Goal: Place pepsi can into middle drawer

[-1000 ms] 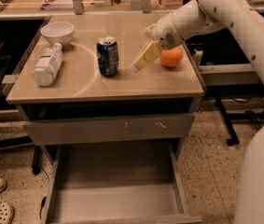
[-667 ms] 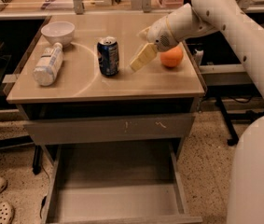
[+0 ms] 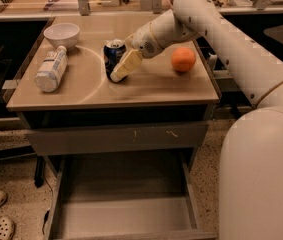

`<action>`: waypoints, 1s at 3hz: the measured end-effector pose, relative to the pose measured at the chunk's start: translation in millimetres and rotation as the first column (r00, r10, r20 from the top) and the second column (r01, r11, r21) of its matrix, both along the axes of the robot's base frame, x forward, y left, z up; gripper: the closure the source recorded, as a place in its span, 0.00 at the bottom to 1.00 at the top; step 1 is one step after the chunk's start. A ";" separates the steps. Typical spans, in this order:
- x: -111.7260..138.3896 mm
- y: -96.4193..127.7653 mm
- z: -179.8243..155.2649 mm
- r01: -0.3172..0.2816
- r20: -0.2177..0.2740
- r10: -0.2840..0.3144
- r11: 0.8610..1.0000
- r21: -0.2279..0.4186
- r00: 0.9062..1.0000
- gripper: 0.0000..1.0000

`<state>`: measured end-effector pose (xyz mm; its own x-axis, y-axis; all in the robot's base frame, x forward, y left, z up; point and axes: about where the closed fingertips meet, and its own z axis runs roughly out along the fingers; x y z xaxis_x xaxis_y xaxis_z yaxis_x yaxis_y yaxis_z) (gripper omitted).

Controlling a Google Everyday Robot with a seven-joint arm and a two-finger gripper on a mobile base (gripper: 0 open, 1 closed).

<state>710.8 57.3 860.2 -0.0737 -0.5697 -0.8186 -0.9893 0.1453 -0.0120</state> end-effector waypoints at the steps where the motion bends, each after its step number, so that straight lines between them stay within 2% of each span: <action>1: 0.0 0.0 0.0 0.000 0.000 0.000 1.000 0.000 1.000 0.18; 3: 0.0 0.1 -0.1 0.000 0.000 0.000 1.000 0.000 1.000 0.66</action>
Offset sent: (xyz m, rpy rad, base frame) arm 0.0000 0.0000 0.0000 0.0000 0.0000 0.0000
